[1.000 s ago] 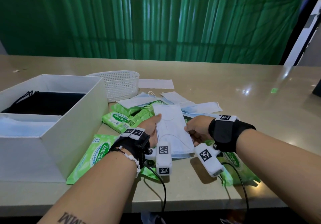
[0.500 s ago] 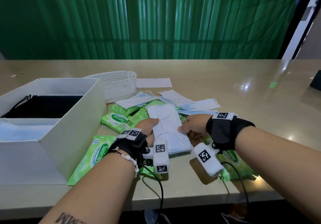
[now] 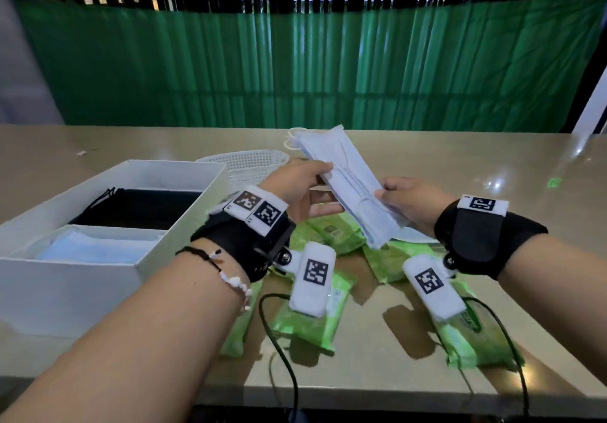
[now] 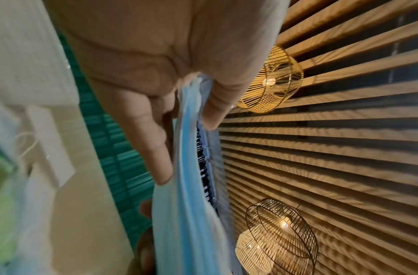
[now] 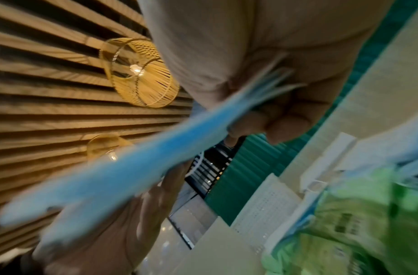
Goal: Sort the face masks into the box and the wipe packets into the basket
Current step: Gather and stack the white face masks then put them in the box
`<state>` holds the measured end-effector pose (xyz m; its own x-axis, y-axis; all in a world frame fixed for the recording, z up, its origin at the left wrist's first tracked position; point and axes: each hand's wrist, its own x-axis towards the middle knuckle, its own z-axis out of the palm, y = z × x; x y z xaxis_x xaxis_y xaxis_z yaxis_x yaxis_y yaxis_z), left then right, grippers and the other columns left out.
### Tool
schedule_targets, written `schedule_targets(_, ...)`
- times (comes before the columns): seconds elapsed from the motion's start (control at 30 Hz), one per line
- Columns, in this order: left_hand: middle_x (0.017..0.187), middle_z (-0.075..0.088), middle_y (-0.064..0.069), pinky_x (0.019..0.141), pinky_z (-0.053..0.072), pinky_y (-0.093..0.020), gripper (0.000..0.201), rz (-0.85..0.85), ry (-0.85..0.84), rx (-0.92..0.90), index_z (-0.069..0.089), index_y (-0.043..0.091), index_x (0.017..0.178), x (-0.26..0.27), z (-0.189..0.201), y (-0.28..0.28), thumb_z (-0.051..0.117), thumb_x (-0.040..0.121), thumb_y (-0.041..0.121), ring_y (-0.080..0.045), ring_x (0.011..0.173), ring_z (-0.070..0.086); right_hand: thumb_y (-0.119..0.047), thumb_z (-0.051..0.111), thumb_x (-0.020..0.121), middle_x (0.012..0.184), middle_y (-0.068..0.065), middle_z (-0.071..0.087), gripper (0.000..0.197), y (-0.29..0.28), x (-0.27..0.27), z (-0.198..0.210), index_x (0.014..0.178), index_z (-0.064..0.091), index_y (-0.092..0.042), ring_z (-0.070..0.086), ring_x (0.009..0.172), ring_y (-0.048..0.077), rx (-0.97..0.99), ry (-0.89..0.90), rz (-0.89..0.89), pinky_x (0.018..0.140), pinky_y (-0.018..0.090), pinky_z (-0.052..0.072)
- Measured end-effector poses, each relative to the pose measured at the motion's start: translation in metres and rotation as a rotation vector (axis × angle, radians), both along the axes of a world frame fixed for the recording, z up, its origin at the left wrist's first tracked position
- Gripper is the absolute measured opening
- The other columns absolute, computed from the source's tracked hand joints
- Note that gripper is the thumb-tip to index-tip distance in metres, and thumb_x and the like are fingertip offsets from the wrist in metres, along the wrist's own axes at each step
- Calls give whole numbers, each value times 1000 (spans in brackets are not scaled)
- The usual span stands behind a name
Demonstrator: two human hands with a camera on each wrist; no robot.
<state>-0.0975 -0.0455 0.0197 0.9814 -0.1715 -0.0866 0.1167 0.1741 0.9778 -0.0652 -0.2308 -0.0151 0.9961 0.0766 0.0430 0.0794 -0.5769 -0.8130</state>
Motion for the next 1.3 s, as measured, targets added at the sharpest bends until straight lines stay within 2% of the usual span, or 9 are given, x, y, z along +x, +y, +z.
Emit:
schedule_targets(0.17,74,64,-6,45,55,-20,11,87,-5,57,53,8,91,-12,34,47,47,96,14,-14,53,64,-35,52,87,79,19,51,38,31,-11,39,101,57,0,44,70,21,-37,-99,138,65,31,32)
schedule_targets(0.33,73,59,-7,38,48,-14,11,320,-70,150,53,2,101,-26,49,104,46,94,-1,-7,41,60,-18,47,96,81,1,62,21,78,-16,61,89,64,-27,53,63,11,42,-163,353,57,21,44)
schedule_targets(0.47,72,68,-8,39,48,-12,15,486,-109,145,52,4,106,-40,59,160,44,94,-1,-10,44,64,-29,49,94,70,3,57,27,123,-16,65,94,63,-6,53,53,7,-19,-234,396,57,22,44)
schedule_targets(0.63,52,67,-6,39,48,-12,24,669,-53,177,46,-2,119,-62,57,225,40,96,-1,-13,42,65,-35,43,97,116,0,63,29,170,-14,46,114,61,-20,57,108,19,-383,-213,529,93,27,41)
schedule_targets(0.77,98,59,-19,35,46,-14,37,811,56,222,37,-9,134,-73,43,256,36,97,-1,-14,36,61,-30,33,101,143,0,44,39,204,-27,34,136,47,-19,39,130,16,-531,-234,682,92,17,26)
schedule_targets(0.97,130,50,-26,37,50,-22,44,839,161,168,30,-7,139,-79,10,267,27,95,-8,-38,112,57,-34,24,102,142,6,37,43,238,-26,4,135,41,-13,30,133,20,-767,-318,726,109,35,22)
schedule_targets(1.1,105,55,-29,42,55,-28,43,843,152,203,32,-6,132,-72,-6,267,27,90,-13,-30,48,66,-36,23,102,139,8,39,44,239,-17,1,133,42,-13,31,132,22,-790,-297,729,111,37,21)
schedule_targets(1.2,76,60,-22,49,55,-34,35,858,163,297,39,-1,120,-70,-11,267,32,88,-15,-25,41,64,-37,23,101,140,9,36,44,239,-16,-2,135,40,-13,26,135,23,-761,-286,735,113,34,19)
schedule_targets(1.3,94,53,-18,44,54,-24,26,885,140,471,46,4,104,-70,-12,270,41,88,-15,-7,35,59,-38,22,101,140,8,34,45,238,-14,-6,135,38,-14,22,137,24,-729,-267,736,114,34,16)
